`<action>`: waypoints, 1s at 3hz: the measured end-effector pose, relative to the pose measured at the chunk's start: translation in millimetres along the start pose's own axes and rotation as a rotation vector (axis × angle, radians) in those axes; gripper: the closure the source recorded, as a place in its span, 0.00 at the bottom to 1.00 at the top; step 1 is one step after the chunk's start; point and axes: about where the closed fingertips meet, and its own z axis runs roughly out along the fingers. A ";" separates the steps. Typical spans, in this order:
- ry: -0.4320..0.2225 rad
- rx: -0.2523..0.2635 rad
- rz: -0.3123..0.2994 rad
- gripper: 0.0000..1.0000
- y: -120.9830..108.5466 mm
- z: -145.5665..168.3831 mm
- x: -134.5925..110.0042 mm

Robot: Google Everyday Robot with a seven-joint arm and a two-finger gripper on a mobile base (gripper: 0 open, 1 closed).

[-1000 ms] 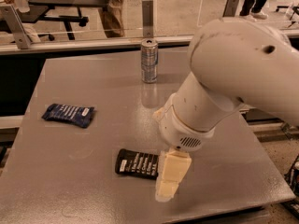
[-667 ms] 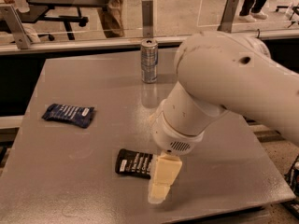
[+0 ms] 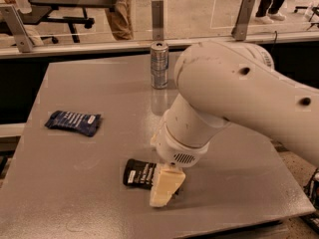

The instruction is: Move rxbar chocolate near redbull can

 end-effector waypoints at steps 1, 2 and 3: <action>0.003 0.006 0.002 0.46 -1.9 -2.9 0.2; 0.007 0.022 0.016 0.70 -8.8 -12.7 5.5; 0.012 0.057 0.041 0.99 -33.3 -30.4 16.2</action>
Offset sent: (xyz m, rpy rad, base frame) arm 0.0175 -0.0211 0.0179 -0.0056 -0.0209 -0.0475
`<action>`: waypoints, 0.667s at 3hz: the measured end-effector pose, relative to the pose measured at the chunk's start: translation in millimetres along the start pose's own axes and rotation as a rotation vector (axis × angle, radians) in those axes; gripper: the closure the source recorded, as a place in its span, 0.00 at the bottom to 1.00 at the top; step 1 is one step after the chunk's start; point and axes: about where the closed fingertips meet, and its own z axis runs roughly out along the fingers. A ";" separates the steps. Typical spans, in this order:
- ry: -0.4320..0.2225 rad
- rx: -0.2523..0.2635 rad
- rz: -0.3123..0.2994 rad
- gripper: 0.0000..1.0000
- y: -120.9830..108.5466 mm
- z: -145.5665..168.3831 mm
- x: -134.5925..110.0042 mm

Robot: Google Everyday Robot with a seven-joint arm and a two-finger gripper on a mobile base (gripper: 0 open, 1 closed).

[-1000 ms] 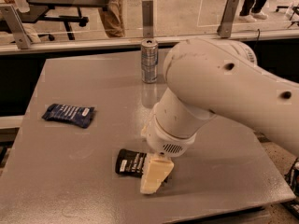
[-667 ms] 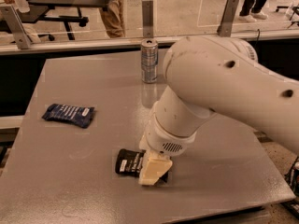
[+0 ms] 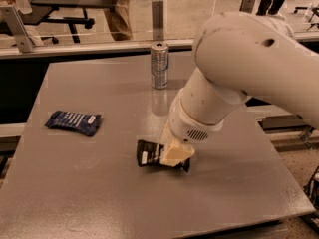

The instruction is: Move rxbar chocolate near redbull can

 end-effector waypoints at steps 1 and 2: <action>0.008 0.041 0.016 1.00 -36.3 -11.4 6.6; 0.020 0.078 0.016 1.00 -69.1 -18.0 9.0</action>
Offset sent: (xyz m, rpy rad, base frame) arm 0.1060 -0.0278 0.0317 -0.0320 -0.1035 -0.0640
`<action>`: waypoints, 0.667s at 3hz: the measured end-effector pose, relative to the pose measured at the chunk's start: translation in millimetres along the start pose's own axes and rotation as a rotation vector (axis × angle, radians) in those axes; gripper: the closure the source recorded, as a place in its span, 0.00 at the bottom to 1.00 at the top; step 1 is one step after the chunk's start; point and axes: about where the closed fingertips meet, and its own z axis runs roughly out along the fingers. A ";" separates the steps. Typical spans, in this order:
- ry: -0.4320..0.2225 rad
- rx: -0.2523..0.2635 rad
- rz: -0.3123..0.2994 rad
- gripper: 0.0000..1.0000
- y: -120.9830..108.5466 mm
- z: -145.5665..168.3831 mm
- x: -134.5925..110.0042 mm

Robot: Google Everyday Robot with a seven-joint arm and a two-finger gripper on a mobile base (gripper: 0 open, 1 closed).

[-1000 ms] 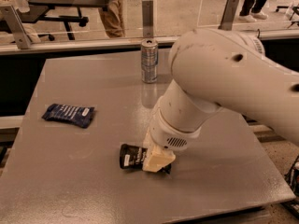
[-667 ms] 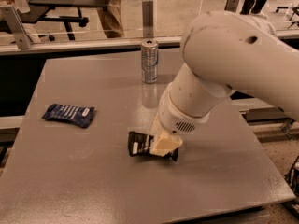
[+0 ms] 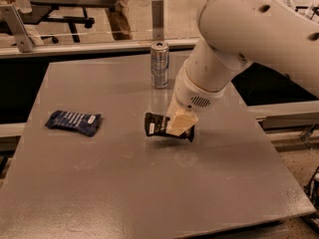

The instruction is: Move rxbar chocolate near redbull can

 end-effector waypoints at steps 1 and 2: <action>0.012 0.025 0.013 1.00 -37.4 -0.1 4.5; 0.020 0.046 0.039 1.00 -79.2 2.8 10.0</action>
Offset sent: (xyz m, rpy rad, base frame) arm 0.1335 -0.0281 0.0114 -0.0159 -0.0406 -0.0988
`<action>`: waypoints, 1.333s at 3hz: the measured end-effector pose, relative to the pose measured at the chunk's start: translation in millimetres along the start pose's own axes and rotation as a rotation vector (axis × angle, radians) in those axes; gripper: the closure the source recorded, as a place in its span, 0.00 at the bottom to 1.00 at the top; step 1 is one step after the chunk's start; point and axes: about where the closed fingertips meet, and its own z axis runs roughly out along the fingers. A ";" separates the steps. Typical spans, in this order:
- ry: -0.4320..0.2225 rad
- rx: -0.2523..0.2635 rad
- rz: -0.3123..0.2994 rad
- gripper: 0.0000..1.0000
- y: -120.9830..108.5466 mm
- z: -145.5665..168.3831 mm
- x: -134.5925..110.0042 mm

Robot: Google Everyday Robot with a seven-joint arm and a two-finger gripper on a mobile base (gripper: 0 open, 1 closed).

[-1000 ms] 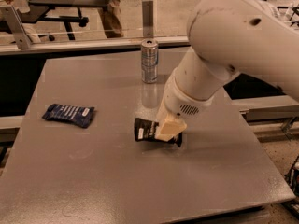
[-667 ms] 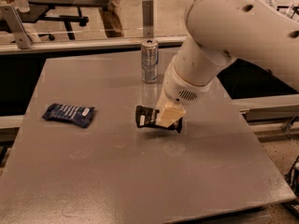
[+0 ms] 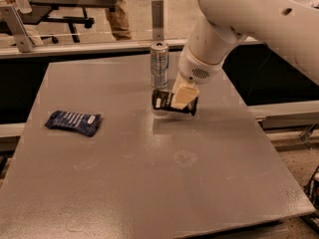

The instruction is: Move rxbar chocolate near redbull can

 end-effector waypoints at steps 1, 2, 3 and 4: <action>0.001 0.007 0.025 1.00 -30.0 7.6 4.0; 0.001 0.015 0.041 0.84 -50.0 13.9 5.7; 0.003 0.011 0.050 0.51 -60.0 21.0 9.3; 0.003 0.009 0.049 0.28 -59.1 22.0 8.8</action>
Offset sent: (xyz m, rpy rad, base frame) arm 0.0778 -0.0146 -0.0050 0.0157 -0.0084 -0.0693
